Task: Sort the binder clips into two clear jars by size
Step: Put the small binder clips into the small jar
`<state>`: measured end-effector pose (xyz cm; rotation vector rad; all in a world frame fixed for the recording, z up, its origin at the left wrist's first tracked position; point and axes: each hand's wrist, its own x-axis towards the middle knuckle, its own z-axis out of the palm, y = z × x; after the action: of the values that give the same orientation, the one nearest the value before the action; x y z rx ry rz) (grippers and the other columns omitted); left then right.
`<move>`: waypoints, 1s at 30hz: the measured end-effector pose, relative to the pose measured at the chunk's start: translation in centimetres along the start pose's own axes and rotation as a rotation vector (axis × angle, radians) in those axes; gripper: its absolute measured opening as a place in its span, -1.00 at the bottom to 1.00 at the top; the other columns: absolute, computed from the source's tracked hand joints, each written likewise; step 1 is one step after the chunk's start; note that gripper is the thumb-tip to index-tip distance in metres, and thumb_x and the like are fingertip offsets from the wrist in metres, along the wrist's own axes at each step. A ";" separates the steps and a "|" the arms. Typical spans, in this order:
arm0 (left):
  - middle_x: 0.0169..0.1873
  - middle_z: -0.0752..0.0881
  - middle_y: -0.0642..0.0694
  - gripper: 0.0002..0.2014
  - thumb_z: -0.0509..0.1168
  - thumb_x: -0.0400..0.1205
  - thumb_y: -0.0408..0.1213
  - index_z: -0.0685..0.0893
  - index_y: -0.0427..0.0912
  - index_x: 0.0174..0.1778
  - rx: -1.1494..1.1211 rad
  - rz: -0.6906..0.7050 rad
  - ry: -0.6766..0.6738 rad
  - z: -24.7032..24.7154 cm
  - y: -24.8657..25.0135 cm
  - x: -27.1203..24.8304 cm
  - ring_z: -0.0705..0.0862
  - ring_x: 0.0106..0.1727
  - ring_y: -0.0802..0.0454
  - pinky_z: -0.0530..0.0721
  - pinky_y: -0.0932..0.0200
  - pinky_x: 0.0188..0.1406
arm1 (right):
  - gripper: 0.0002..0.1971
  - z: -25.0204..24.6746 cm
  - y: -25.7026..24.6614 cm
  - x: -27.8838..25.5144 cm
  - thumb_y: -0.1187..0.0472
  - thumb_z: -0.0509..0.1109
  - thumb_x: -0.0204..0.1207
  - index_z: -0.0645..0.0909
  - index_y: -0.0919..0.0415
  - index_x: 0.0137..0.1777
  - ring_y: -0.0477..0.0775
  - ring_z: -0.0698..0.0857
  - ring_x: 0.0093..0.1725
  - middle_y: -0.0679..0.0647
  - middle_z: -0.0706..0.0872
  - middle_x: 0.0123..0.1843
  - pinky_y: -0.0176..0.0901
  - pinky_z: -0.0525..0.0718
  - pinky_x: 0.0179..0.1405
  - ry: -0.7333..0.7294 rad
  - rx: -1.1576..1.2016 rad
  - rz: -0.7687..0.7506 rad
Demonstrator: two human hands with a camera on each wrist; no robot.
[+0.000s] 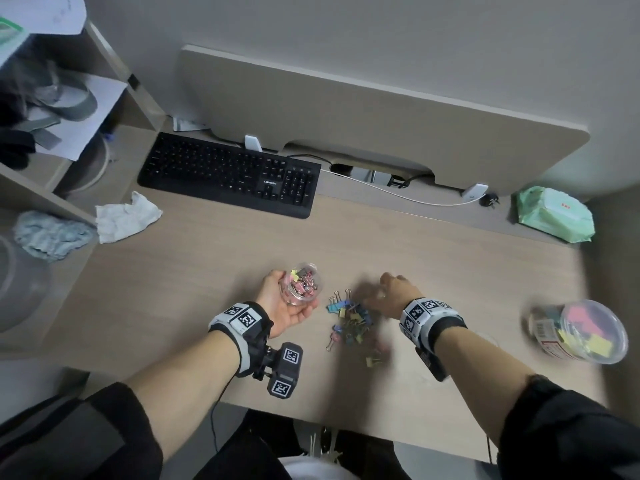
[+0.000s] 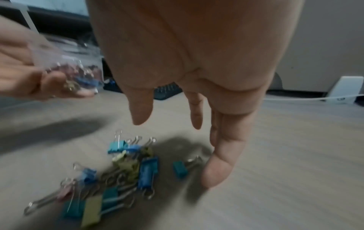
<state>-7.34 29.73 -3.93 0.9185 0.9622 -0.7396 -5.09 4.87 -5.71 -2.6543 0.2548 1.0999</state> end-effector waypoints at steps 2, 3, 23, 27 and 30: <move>0.07 0.77 -0.38 -0.43 0.01 0.77 0.10 0.67 -0.35 0.26 -0.016 -0.002 0.015 -0.7 0.0 0.1 0.75 -0.06 -0.19 0.71 0.04 -0.18 | -0.22 1.3 0.0 0.3 -0.27 0.48 0.37 0.36 0.16 0.47 0.27 0.62 0.25 0.20 0.48 0.35 0.06 0.63 0.22 -0.047 -0.004 0.038; 0.08 0.77 -0.38 -0.43 0.01 0.77 0.10 0.67 -0.34 0.25 -0.025 -0.003 0.019 -1.0 -0.1 0.2 0.75 -0.06 -0.19 0.71 0.04 -0.18 | -0.20 1.9 -0.3 0.4 -0.29 0.50 0.33 0.37 0.15 0.45 0.27 0.62 0.24 0.19 0.46 0.33 0.06 0.64 0.21 -0.052 0.009 0.038; -0.03 0.81 -0.33 -0.47 0.04 0.75 0.08 0.70 -0.29 0.21 -0.053 0.006 0.086 -4.7 -0.5 0.0 0.79 -0.15 -0.18 0.73 0.07 -0.25 | -0.53 8.0 -7.5 2.1 0.32 0.23 0.55 0.33 0.18 0.47 0.41 0.61 0.24 0.27 0.34 0.39 0.08 0.60 0.19 0.113 -0.128 -0.102; -0.01 0.79 -0.35 -0.48 0.07 0.73 0.07 0.70 -0.31 0.23 -0.045 0.005 0.085 -4.6 -0.6 0.1 0.78 -0.12 -0.21 0.73 0.04 -0.18 | -0.55 7.6 -6.8 2.1 0.31 0.30 0.54 0.37 0.22 0.42 0.42 0.59 0.26 0.28 0.32 0.39 0.07 0.62 0.19 0.068 -0.080 -0.074; -0.04 0.79 -0.33 -0.49 0.05 0.74 0.07 0.70 -0.29 0.19 -0.040 0.004 0.078 -4.3 -0.8 0.2 0.78 -0.13 -0.20 0.71 0.05 -0.18 | -0.58 6.9 -5.9 2.1 0.32 0.32 0.53 0.43 0.24 0.39 0.40 0.59 0.27 0.28 0.35 0.38 0.07 0.61 0.23 0.041 -0.047 -0.032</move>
<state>-9.45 33.21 -5.49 0.9193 1.0404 -0.6832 -6.74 12.42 -10.95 -2.7152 0.1958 1.0547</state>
